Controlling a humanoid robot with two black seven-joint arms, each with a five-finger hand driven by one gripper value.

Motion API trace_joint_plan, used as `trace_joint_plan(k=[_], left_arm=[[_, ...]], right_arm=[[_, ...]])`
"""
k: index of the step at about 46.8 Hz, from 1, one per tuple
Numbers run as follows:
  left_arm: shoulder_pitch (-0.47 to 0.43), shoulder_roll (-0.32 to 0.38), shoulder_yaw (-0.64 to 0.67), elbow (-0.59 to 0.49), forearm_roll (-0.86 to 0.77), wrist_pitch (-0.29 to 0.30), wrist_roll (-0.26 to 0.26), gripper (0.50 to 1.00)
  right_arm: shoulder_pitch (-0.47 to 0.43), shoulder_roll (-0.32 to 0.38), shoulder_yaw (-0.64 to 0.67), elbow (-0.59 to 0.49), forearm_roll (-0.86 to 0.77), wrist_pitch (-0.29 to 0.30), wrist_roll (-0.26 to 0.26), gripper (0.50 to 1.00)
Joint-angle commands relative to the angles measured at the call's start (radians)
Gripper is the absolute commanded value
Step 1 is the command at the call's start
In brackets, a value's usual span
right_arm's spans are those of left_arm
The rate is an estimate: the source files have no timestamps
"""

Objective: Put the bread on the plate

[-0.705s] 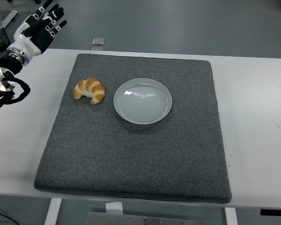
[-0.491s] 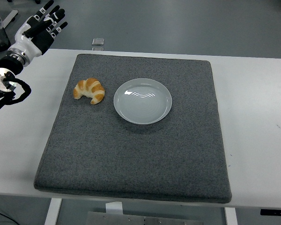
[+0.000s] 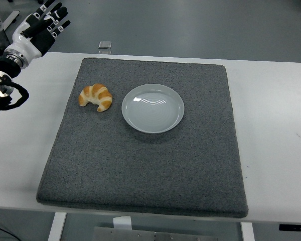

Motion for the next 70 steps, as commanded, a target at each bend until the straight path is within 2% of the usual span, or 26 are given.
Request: trace_joint_plan(k=[1, 7, 9, 13, 18, 22, 25, 29, 32, 36, 40, 47, 54, 61, 70], left_arm=[[-0.020, 0.039, 0.028, -0.004, 0.001, -0.005, 0.000, 0.994], [-0.057, 0.100, 0.121, -0.013, 0.022, -0.101, -0.001, 0.994], [-0.067, 0.118, 0.140, -0.016, 0.036, -0.115, -0.001, 0.992], [-0.078, 0.143, 0.169, -0.038, 0.103, -0.114, 0.003, 0.992], [-0.103, 0.183, 0.206, -0.065, 0.306, -0.115, 0.015, 0.992], [-0.123, 0.186, 0.217, -0.072, 0.432, -0.106, 0.017, 0.986], [-0.135, 0.187, 0.221, -0.072, 0.467, -0.092, 0.023, 0.986], [-0.140, 0.207, 0.238, -0.075, 0.476, -0.118, 0.038, 0.992], [-0.165, 0.220, 0.285, -0.081, 0.489, -0.144, 0.039, 0.992], [-0.221, 0.230, 0.383, -0.095, 0.525, -0.146, 0.043, 0.988], [-0.288, 0.263, 0.492, -0.095, 0.669, -0.146, 0.042, 0.988], [-0.377, 0.279, 0.626, -0.098, 1.034, -0.155, 0.039, 0.988], [-0.431, 0.275, 0.687, -0.095, 1.223, -0.158, 0.039, 0.988], [-0.505, 0.237, 0.782, -0.090, 1.220, -0.163, 0.051, 0.986], [-0.502, 0.143, 0.796, -0.026, 1.217, -0.160, 0.091, 0.986]], right_arm=[[-0.001, 0.000, 0.000, 0.000, 0.000, 0.000, 0.000, 0.954], [-0.001, 0.000, 0.000, 0.000, 0.000, 0.000, 0.000, 0.954], [0.000, 0.000, 0.000, 0.000, 0.000, 0.000, 0.000, 0.954], [0.000, 0.000, 0.000, 0.000, 0.000, 0.000, 0.000, 0.954], [-0.001, 0.000, 0.000, 0.000, 0.000, 0.000, 0.000, 0.954], [0.000, 0.000, 0.000, 0.000, 0.000, 0.000, 0.000, 0.954], [0.000, 0.000, 0.000, 0.000, 0.000, 0.000, 0.000, 0.954], [0.000, 0.000, 0.000, 0.000, 0.000, 0.000, 0.000, 0.954], [0.000, 0.000, 0.000, 0.000, 0.000, 0.000, 0.000, 0.954], [-0.001, 0.000, 0.000, 0.000, 0.000, 0.000, 0.000, 0.954], [0.000, 0.000, 0.000, 0.000, 0.000, 0.000, 0.000, 0.954], [-0.001, 0.000, 0.000, 0.000, 0.000, 0.000, 0.000, 0.954], [0.000, 0.000, 0.000, 0.000, 0.000, 0.000, 0.000, 0.954], [0.000, 0.000, 0.000, 0.000, 0.000, 0.000, 0.000, 0.954], [0.000, 0.000, 0.000, 0.000, 0.000, 0.000, 0.000, 0.954]])
